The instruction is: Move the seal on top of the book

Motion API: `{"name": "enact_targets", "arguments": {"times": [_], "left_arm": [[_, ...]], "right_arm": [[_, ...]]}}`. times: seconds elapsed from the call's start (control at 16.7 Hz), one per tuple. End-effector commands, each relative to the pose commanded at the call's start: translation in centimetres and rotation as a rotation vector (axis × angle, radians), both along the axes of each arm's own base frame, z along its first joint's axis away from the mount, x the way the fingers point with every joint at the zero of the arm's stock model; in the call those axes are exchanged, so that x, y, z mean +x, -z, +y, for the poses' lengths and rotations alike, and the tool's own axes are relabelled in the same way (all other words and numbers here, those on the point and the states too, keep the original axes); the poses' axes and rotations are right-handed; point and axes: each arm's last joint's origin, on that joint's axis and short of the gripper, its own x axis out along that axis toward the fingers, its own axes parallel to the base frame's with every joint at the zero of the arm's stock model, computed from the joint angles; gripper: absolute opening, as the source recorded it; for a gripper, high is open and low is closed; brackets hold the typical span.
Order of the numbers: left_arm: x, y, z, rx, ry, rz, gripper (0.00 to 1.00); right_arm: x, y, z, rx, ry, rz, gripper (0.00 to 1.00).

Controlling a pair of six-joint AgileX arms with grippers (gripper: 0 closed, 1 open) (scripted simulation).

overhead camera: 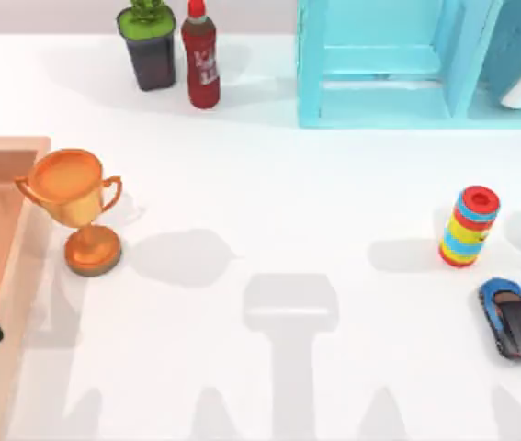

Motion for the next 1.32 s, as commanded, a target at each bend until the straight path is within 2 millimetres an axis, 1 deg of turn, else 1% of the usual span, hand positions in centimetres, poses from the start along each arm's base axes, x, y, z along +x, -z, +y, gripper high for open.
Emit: {"name": "enact_targets", "arguments": {"times": [0.24,0.42,0.54,0.66,0.84,0.96,1.02,1.14,1.32], "left_arm": [[0.0,0.0,0.0,0.000,0.000,0.000,1.00],[0.0,0.0,0.0,0.000,0.000,0.000,1.00],[0.0,0.0,0.0,0.000,0.000,0.000,1.00],[0.0,0.0,0.0,0.000,0.000,0.000,1.00],[0.0,0.0,0.0,0.000,0.000,0.000,1.00],[0.0,0.0,0.0,0.000,0.000,0.000,1.00],[0.0,0.0,0.0,0.000,0.000,0.000,1.00],[0.0,0.0,0.0,0.000,0.000,0.000,1.00],[0.0,0.0,0.0,0.000,0.000,0.000,1.00]], "right_arm": [[0.1,-0.3,0.0,0.008,0.004,0.003,1.00],[0.8,-1.6,-0.2,0.037,0.009,0.017,1.00],[1.8,-2.8,-0.3,0.064,0.008,0.037,1.00],[3.5,-4.2,-0.4,0.096,0.002,0.060,1.00],[7.4,-5.8,-0.6,0.152,-0.016,0.094,1.00],[10.7,-6.3,-0.9,0.192,-0.030,0.115,1.00],[12.6,-6.2,-1.0,0.213,-0.036,0.125,1.00],[16.3,-5.4,-1.4,0.253,-0.045,0.145,1.00],[21.3,-2.6,-2.2,0.308,-0.051,0.174,1.00]]}}
